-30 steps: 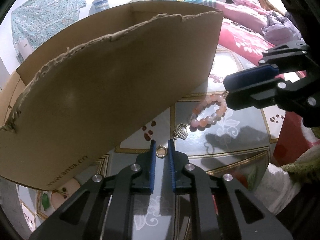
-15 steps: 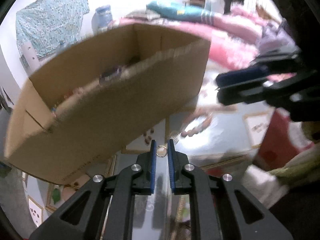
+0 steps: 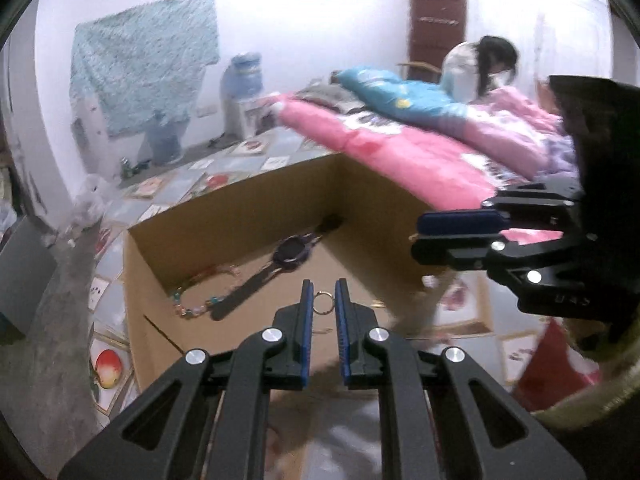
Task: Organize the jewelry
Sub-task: 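Carry both held charms over the box and open both tools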
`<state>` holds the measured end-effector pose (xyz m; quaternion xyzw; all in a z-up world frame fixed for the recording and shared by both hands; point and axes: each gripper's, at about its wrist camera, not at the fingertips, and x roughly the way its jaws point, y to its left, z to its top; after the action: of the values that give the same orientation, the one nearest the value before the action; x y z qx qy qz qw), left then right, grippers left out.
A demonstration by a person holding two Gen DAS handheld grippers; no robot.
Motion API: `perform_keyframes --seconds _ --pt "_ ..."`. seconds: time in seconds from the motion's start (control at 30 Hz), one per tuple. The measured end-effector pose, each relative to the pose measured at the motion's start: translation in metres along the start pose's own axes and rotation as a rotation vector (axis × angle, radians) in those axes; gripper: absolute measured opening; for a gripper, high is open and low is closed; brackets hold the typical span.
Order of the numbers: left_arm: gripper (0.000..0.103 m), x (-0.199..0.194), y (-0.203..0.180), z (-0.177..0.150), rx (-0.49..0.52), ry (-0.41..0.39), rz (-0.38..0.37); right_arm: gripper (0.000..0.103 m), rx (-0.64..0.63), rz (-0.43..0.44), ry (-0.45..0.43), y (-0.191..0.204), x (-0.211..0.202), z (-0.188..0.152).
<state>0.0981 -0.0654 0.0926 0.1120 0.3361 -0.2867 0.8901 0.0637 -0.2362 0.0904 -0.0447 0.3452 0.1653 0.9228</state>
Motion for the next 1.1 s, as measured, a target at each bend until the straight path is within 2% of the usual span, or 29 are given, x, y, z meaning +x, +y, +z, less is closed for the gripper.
perform_keyframes --seconds 0.07,0.2,0.27,0.37,0.5,0.8,0.83,1.1 --pt "0.011 0.021 0.011 0.003 -0.017 0.035 0.043 0.017 0.024 -0.029 0.021 -0.006 0.018 0.003" --pt "0.011 0.042 0.029 0.000 -0.070 0.084 0.061 0.018 0.094 -0.084 0.080 -0.018 0.047 0.004" --pt "0.011 0.049 0.032 -0.002 -0.077 0.111 0.083 0.018 0.130 -0.084 0.098 -0.024 0.053 0.003" --pt "0.024 0.052 0.034 -0.007 -0.093 0.126 0.091 0.019 0.147 -0.083 0.096 -0.025 0.051 0.000" --pt "0.039 0.048 0.033 -0.009 -0.096 0.113 0.116 0.023 0.152 -0.082 0.078 -0.022 0.042 -0.001" --pt "0.060 0.023 0.026 -0.008 -0.102 0.053 0.143 0.037 0.157 -0.067 0.004 -0.015 0.009 -0.003" --pt "0.062 0.020 0.025 -0.008 -0.102 0.048 0.145 0.038 0.149 -0.055 0.019 -0.015 0.006 -0.003" --pt "0.083 -0.018 0.012 -0.023 -0.078 -0.028 0.141 0.041 0.168 0.018 -0.069 -0.023 -0.041 -0.014"
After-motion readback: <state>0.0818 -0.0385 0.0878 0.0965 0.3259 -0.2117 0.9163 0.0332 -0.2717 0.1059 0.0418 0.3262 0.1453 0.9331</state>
